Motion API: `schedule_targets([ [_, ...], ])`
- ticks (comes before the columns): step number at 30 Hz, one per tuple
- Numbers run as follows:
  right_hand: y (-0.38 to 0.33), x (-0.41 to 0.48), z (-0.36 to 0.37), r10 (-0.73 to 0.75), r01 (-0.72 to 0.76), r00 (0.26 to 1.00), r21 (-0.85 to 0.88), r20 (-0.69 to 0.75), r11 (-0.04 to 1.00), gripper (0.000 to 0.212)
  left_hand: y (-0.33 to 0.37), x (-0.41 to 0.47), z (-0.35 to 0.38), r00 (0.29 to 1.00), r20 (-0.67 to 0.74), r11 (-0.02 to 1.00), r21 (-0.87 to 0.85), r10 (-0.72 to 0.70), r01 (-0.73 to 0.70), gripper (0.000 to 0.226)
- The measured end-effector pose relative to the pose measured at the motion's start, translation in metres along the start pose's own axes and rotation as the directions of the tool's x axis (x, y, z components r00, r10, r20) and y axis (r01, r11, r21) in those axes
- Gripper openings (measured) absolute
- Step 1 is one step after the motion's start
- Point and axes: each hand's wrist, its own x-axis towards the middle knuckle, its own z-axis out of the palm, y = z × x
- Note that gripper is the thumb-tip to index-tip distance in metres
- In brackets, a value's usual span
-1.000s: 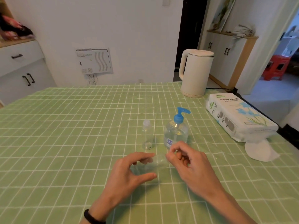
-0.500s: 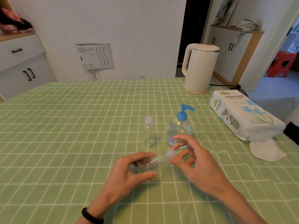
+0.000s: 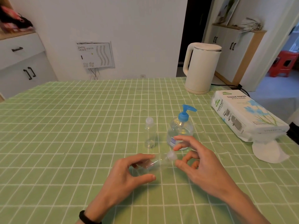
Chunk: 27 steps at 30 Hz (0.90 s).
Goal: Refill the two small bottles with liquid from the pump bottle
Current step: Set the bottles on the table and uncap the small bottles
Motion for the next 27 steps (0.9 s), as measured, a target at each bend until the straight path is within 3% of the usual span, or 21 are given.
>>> schedule_targets([
  [7, -0.008, 0.0, 0.006, -0.055, 0.054, 0.998, -0.035, -0.043, 0.998, 0.013, -0.006, 0.001, 0.004, 1.0, 0.015, 0.999, -0.027, -0.028, 0.028, 0.053],
  [11, 0.007, 0.003, -0.015, 0.001, 0.003, 0.976, 0.021, -0.218, 1.0, 0.024, -0.016, 0.001, -0.007, 0.996, -0.064, 0.991, -0.12, -0.065, 0.057, 0.045],
  [16, 0.055, 0.02, -0.051, 0.155, -0.266, 0.896, -0.226, -0.415, 0.937, 0.025, -0.038, 0.011, -0.038, 0.928, -0.287, 0.94, -0.31, -0.238, 0.145, 0.049],
  [23, 0.079, 0.035, -0.059, 0.191, -0.353, 0.897, -0.386, -0.399, 0.852, 0.031, -0.058, 0.026, -0.053, 0.883, -0.325, 0.91, -0.35, -0.34, 0.222, 0.045],
  [27, 0.081, 0.04, -0.058, 0.236, -0.387, 0.889, -0.369, -0.392, 0.845, 0.037, -0.058, 0.026, -0.055, 0.886, -0.311, 0.915, -0.323, -0.344, 0.242, 0.049],
])
